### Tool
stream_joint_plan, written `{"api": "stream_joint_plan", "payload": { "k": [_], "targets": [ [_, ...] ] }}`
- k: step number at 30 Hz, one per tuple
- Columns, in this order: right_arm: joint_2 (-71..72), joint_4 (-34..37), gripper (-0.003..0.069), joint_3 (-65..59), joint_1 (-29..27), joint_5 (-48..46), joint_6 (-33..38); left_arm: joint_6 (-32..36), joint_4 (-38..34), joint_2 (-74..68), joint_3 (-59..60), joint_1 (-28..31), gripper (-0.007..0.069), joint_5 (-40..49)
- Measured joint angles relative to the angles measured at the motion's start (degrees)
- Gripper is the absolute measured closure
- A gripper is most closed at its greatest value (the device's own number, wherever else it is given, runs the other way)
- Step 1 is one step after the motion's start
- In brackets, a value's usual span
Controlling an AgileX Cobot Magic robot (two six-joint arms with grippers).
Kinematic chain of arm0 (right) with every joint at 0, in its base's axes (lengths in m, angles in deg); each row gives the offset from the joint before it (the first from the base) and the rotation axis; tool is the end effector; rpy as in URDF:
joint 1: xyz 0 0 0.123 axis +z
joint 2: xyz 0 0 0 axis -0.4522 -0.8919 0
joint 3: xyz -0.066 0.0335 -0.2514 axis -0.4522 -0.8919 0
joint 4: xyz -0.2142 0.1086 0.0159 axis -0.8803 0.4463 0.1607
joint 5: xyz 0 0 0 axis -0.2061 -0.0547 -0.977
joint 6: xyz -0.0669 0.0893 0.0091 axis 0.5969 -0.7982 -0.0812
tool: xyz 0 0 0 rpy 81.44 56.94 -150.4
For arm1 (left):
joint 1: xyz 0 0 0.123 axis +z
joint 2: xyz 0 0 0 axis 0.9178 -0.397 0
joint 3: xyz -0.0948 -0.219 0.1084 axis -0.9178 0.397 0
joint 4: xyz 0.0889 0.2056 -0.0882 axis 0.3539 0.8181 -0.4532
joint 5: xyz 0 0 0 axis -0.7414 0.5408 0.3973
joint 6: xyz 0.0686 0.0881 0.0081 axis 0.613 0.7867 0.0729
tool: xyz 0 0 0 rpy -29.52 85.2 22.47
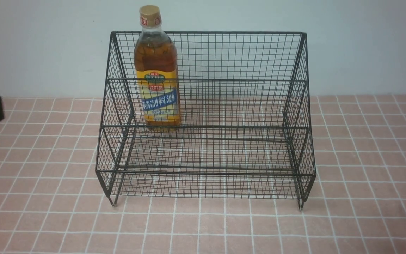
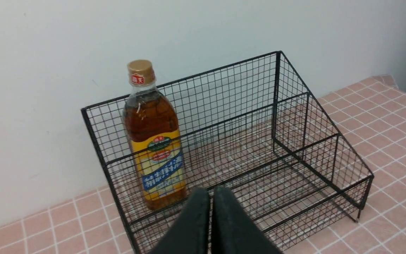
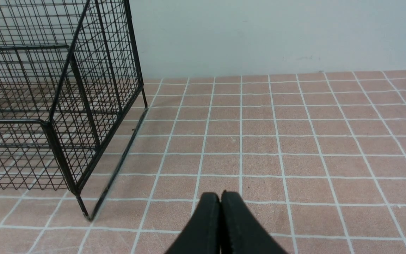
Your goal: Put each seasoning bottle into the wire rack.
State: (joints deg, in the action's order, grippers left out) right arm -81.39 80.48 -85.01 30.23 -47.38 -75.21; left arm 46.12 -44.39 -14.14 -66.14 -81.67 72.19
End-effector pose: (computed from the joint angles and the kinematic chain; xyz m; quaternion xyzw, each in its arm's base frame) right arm 0.0847 0.0040 0.1677 0.0162 0.8011 0.0417 0.5969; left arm 0.1009 -0.0490 0.3864 0.2001 0.7475 -0.1234 0.6212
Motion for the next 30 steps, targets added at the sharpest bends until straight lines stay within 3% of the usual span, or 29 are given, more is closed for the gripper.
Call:
{"api": "stream_joint_plan", "payload": {
  "k": [5, 8, 20, 30],
  "targets": [
    [0.0, 0.0, 0.0671, 0.0, 0.0, 0.0, 0.0, -10.49, 9.76, 4.85, 4.92, 0.49, 0.0631, -1.11],
    [0.0, 0.0, 0.0671, 0.0, 0.0, 0.0, 0.0, -17.12, 15.83, 11.46, 14.05, 2.49, 0.0631, -4.66],
    [0.0, 0.06, 0.0671, 0.0, 0.0, -0.01, 0.0, -18.27, 17.3, 30.73, 47.93, 11.91, 0.0631, -14.1],
    [0.0, 0.17, 0.0671, 0.0, 0.0, -0.06, 0.0, -19.2, 17.31, 30.77, 51.48, 12.1, 0.0631, -15.81]
  ]
}}
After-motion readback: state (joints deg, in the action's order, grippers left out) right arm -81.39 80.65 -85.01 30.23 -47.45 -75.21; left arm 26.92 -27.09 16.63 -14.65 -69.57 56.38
